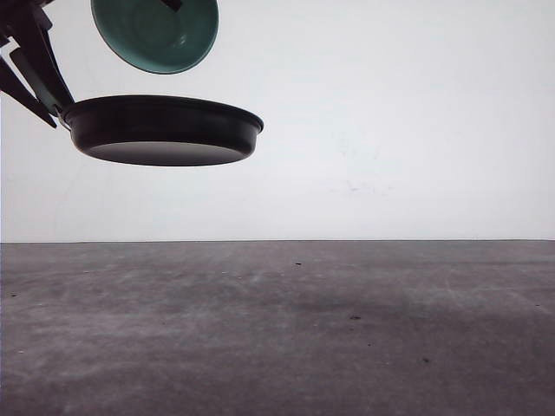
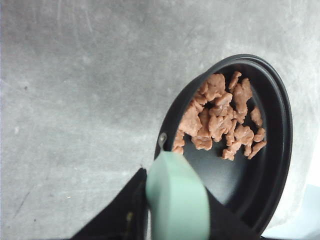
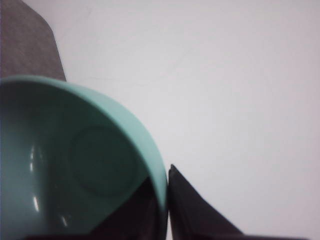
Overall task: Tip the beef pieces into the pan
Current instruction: 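Tilt the held bowl over the pan, pouring beef cubes in, then carry the empty bowl back and lower it onto the table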
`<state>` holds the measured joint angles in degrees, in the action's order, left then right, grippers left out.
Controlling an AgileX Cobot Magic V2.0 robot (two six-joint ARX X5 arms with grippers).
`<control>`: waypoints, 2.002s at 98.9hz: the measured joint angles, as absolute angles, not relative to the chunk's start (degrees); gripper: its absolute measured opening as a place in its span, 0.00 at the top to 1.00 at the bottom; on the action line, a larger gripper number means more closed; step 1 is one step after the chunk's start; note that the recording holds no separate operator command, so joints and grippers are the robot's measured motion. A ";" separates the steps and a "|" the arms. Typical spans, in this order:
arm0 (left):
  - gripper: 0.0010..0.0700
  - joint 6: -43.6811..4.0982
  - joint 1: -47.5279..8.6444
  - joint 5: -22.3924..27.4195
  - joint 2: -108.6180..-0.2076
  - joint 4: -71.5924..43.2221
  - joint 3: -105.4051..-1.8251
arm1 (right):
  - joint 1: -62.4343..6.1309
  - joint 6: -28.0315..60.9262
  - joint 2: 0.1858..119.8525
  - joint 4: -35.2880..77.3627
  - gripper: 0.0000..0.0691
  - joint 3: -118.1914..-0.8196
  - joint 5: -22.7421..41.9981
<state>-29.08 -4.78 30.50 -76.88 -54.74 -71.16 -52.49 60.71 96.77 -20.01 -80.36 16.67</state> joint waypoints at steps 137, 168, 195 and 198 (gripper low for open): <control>0.93 -26.37 -6.26 24.45 -77.62 -46.35 -71.16 | -12.62 -7.25 82.35 53.10 0.98 -89.32 -4.34; 0.93 -26.37 -7.77 24.51 -78.85 -46.17 -71.16 | -5.52 -7.31 86.32 57.69 0.98 -89.43 -3.20; 0.93 -26.41 -8.16 25.96 -78.85 -44.84 -71.16 | 2.90 -7.31 95.18 60.64 0.98 -89.43 -4.36; 0.93 -26.46 -8.16 26.20 -78.85 -44.82 -71.16 | 3.36 -7.33 95.68 60.53 0.98 -89.43 -4.36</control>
